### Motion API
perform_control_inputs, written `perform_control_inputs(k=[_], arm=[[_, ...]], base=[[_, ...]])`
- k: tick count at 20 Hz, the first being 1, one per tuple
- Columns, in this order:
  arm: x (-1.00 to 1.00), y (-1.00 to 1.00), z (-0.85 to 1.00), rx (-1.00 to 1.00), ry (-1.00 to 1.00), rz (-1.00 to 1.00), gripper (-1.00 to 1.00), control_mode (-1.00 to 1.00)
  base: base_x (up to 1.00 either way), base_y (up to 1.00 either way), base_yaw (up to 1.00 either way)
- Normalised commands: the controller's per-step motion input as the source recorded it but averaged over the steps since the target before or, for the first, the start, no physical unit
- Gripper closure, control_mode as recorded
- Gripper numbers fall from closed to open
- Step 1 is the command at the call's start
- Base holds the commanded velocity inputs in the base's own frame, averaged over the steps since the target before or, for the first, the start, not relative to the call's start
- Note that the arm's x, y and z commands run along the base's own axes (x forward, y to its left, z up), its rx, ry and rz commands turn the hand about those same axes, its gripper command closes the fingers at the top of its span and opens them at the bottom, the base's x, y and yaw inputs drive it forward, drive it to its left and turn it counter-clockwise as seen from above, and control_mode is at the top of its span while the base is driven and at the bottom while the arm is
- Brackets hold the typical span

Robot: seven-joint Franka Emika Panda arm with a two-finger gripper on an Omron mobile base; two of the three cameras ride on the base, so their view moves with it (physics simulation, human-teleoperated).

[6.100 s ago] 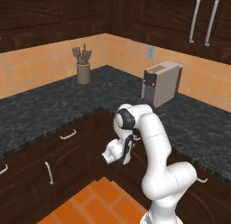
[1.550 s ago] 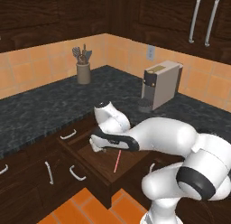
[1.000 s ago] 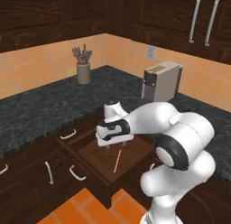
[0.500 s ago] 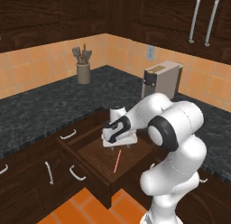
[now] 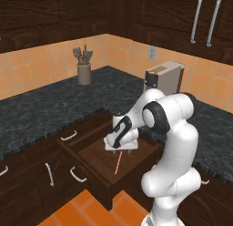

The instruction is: Take a straw from the drawer in front and place it inside the glass cup on the dining counter.

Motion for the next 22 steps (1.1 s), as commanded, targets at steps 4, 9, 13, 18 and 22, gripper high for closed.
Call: perform_control_inputs(k=[4, 9, 13, 18, 22], arm=[[0.45, 0.0, -0.39, 0.0, 0.0, -0.07, -1.0, -1.0], [0.29, 0.0, -0.34, 0.0, 0.0, -0.05, -1.0, -1.0], [0.08, -0.01, -0.26, 0.0, -0.01, -0.03, -1.0, -1.0], [0.0, -0.05, -0.24, 0.0, -0.05, -0.01, -1.0, -1.0], [0.09, -0.07, -0.26, 0.0, -0.07, 0.0, -1.0, -1.0]], base=[[0.0, 0.0, 0.0], [0.0, 0.0, 0.0], [0.0, 0.0, 0.0], [0.0, 0.0, 0.0], [0.0, 0.0, 0.0]])
